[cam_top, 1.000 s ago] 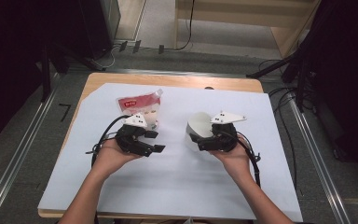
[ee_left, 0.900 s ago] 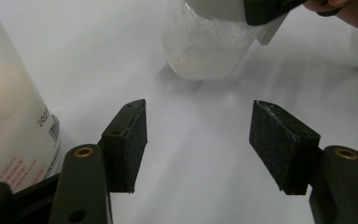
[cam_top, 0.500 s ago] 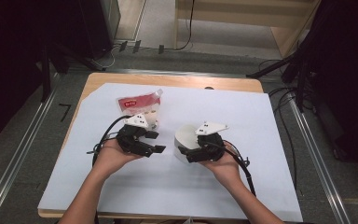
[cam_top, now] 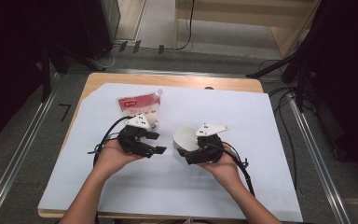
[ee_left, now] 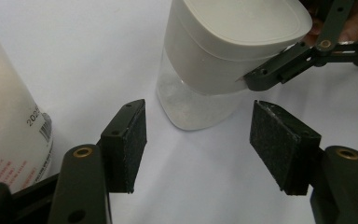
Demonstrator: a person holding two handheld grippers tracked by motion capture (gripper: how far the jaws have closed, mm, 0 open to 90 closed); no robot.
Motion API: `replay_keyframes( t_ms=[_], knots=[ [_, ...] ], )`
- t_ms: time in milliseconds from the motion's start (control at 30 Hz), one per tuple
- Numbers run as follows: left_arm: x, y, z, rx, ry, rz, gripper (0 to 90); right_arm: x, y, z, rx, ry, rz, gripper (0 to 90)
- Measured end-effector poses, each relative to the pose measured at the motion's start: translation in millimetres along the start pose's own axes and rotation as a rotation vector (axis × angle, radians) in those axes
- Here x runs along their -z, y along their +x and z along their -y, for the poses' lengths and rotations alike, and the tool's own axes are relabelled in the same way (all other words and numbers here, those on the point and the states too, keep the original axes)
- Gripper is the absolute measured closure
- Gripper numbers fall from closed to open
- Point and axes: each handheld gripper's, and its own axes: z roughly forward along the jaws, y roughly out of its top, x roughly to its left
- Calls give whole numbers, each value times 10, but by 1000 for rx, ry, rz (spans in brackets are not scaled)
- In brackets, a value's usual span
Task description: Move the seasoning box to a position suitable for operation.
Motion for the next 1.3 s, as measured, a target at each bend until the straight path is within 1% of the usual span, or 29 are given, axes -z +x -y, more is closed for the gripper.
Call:
replay_keyframes(
  t_ms=[33,67,133,167,200,367,433,500,533,633,667,733,767,800,833,867,933,967,1033,1067,1100,1133,1200,1233,1300],
  knots=[
    [2,0,0,1,2,-2,374,17,-4,-9,-9,-8,-9,139],
    [1,0,0,1,2,-2,373,34,-2,-21,-6,-4,-8,139],
    [5,-2,-3,-2,8,-1,372,70,19,-42,16,-4,1,139],
    [-1,-3,-1,-2,-2,5,369,116,21,-66,13,-12,-1,142],
    [-1,-6,-3,-4,-4,8,369,116,21,-66,13,-12,-1,142],
    [4,-8,0,-2,-10,0,367,250,1,-128,-8,-16,-20,143],
    [16,0,0,-3,-3,0,367,308,-5,-149,-18,-13,-27,143],
    [16,2,4,1,-9,2,367,367,-19,-159,-15,-8,-41,160],
    [17,3,5,3,-11,2,367,403,-23,-164,-10,-10,-34,164],
    [19,0,2,-4,-8,-2,366,527,-45,-179,-19,-30,-42,206],
    [21,2,2,-8,-3,-2,365,574,-47,-179,-24,-40,-39,229],
    [16,1,1,-3,-1,-3,365,659,-44,-165,-23,-49,-45,278],
    [6,-3,4,4,-9,-3,365,694,-40,-150,-22,-51,-51,305],
    [7,2,3,4,-4,0,365,722,-36,-128,-18,-46,-66,353],
    [10,4,0,2,4,-5,364,743,-30,-103,-13,-37,-81,363],
    [8,5,1,4,1,-5,364,762,-19,-76,-13,-34,-77,377],
    [4,7,2,6,-5,-6,364,796,-8,-19,-13,-30,-80,433],
    [8,6,-2,5,1,-9,364,811,-4,8,-19,-26,-77,457],
    [5,1,-5,3,1,-8,364,827,-7,57,-13,-19,-82,530],
    [4,-3,-8,3,4,-8,364,832,-4,80,-9,-18,-78,573],
    [-4,-3,-6,3,-5,-6,364,836,4,103,-11,-14,-74,613],
    [-2,-5,-9,0,1,-6,364,834,11,124,-1,-19,-68,654],
    [-8,-5,-10,-2,-8,-2,364,833,29,159,9,-27,-56,752],
    [-8,-4,-12,-2,-7,6,364,826,33,170,1,-25,-64,792],
    [-12,-4,-18,-5,-1,3,364,799,43,195,0,-15,-66,854]
  ],
)
